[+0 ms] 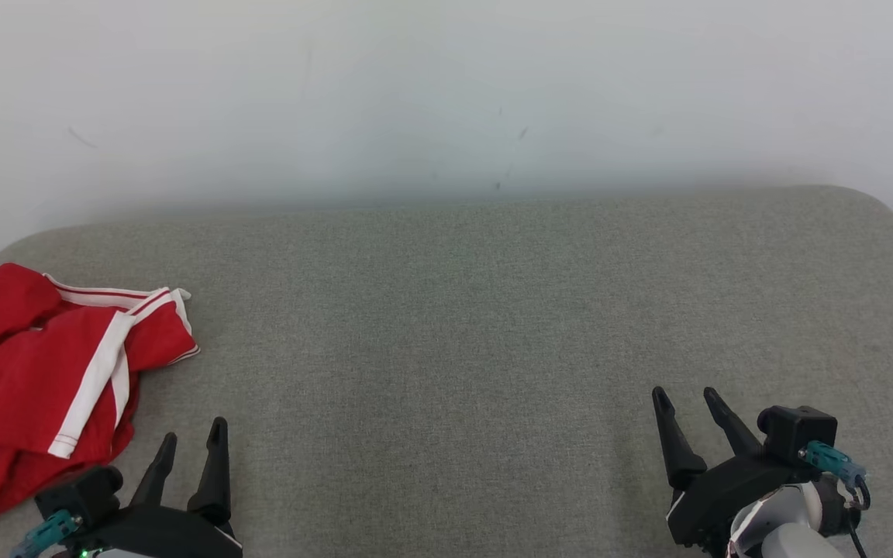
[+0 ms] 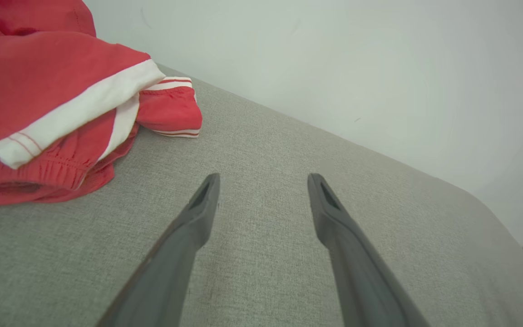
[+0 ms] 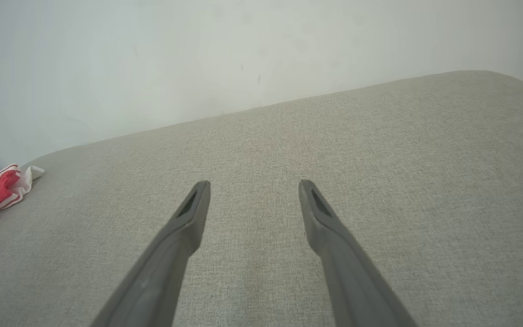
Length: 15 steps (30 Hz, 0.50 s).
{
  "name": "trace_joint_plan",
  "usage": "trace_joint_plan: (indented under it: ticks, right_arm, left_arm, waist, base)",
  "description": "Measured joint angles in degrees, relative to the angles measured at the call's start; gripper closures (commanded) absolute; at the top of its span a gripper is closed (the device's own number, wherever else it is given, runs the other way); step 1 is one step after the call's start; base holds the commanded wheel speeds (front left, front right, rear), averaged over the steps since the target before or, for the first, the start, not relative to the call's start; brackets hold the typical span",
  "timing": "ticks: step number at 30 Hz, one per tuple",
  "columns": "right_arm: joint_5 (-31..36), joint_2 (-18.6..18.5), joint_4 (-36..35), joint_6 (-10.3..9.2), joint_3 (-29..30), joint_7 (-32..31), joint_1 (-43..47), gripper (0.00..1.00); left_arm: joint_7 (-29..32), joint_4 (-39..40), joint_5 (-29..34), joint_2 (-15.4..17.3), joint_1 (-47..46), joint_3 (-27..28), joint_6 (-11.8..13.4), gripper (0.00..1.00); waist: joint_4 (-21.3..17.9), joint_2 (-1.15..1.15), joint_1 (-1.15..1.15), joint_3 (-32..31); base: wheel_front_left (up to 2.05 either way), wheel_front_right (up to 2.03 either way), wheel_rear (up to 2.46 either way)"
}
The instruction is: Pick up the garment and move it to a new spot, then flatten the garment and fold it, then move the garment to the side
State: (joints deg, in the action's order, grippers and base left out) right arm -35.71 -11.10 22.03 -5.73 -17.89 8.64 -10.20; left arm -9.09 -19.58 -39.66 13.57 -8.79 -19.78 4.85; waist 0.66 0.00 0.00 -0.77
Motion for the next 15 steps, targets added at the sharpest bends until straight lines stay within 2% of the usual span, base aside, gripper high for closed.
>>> trace_joint_plan:
  ticks: [10,15]
  right_arm:
    - [6.4,-2.3,-0.3,-0.34,-4.1,-1.1,-2.8,0.00]
    - [7.1,-3.0,-0.6,-0.33,-4.3,-1.6,-3.3,0.00]
  left_arm:
    - [-0.6,0.7,6.8,3.0,-0.4,-2.5,1.4,0.00]
    - [-0.5,1.2,7.2,3.1,-1.2,-3.2,1.7,0.00]
  waist:
    - [-1.1,0.00,0.00,0.5]
    - [-1.6,0.00,0.00,0.6]
  base:
    - [0.00,0.00,0.00]
    - [0.00,0.00,0.00]
